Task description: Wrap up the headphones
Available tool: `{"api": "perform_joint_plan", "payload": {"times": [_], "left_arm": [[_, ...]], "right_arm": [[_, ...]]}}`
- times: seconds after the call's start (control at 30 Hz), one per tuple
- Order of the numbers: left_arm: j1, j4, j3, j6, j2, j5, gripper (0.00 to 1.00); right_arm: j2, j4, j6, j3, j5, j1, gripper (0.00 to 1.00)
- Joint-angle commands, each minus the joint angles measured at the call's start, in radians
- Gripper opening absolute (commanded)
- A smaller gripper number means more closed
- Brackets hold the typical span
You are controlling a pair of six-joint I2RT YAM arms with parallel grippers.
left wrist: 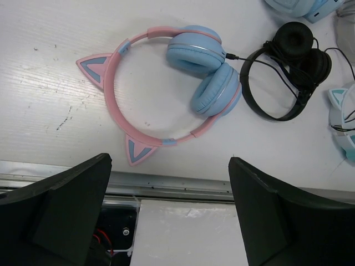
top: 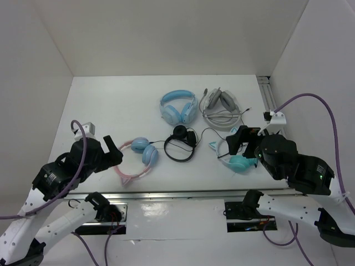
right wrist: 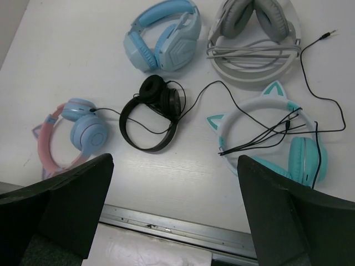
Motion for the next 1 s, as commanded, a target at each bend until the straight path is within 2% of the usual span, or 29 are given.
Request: {"api": "perform_joint_plan", "payload": {"times": [0.0,0.1,0.27,0.4,0.47,0.6,0.77,0.9,0.97], "left_arm": [[-0.003,0.009,0.001,0.007,-0.023,-0.002,1.0],[-0.003,0.008,0.001,-0.006,-0.034,-0.013,1.0],[-0.003,-0.125,0.027,-0.194,0.009,-0.067,1.0],[-0.003,-0.175,0.005,-0.308,0.086,-0.041,1.0],[-0.003,-0.186,0.005,-0.373,0.098,-0.029,1.0],[-0.003,-0.047,-0.094,-0.417,0.123,0.025,1.0],[-0.003,-0.038,-0.221,-0.538,0.21,0.008,1.0],[-0.003,0.092,-0.388,-0.592,0.21,0.031,1.0],[-0.003,0.129,-0.415,-0.612,0.2,0.018,1.0]], "right_arm": [[0.001,-0.021,-0.021,0.031,0.038,0.002,1.0],[0.001,-0.012,-0.021,0.031,0.029,0.002,1.0],[0.011,0.006,-0.021,0.022,0.007,0.002,1.0],[0.071,0.078,-0.012,-0.016,-0.046,0.002,1.0],[0.107,0.173,-0.036,-0.045,-0.094,0.002,1.0],[0.136,0.302,-0.056,-0.122,-0.19,0.002,1.0],[0.117,0.452,-0.076,-0.209,-0.278,0.002,1.0],[0.108,0.494,-0.088,-0.254,-0.322,0.002,1.0],[0.108,0.503,-0.107,-0.265,-0.352,0.002,1.0]]}}
